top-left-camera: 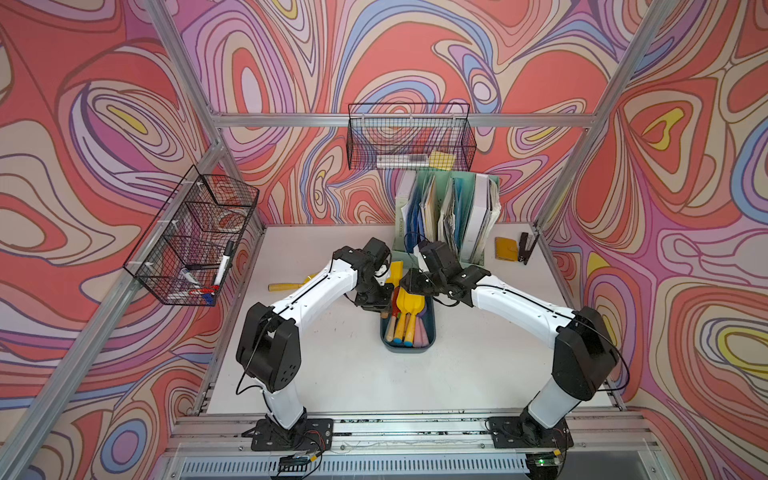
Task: Put the shovel into the storage box
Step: Place the shovel in the storage box.
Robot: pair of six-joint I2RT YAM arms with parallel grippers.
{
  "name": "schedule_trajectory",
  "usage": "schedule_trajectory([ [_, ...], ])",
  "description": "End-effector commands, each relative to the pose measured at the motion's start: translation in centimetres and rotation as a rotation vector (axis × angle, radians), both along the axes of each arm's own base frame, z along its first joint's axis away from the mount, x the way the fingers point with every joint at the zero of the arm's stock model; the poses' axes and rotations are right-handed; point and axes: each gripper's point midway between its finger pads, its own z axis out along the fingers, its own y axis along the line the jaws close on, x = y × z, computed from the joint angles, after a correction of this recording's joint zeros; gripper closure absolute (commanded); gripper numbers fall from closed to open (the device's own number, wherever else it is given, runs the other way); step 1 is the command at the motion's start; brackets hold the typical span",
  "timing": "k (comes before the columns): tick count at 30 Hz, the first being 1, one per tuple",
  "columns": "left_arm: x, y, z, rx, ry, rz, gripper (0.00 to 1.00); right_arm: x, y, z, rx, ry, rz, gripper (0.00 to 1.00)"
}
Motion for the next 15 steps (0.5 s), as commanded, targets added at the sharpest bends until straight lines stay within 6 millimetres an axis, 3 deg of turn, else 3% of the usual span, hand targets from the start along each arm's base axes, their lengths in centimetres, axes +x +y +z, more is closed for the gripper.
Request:
schedule_trajectory([
  [1,-0.4,0.8,1.1,0.029,-0.027,0.037,0.9,1.2,0.3,0.8,0.008,-0.033,-0.046,0.76],
  [15,-1.3,-0.3,1.2,0.044,-0.026,0.018,0.91,2.1,0.6,-0.3,-0.002,-0.02,-0.068,0.77],
])
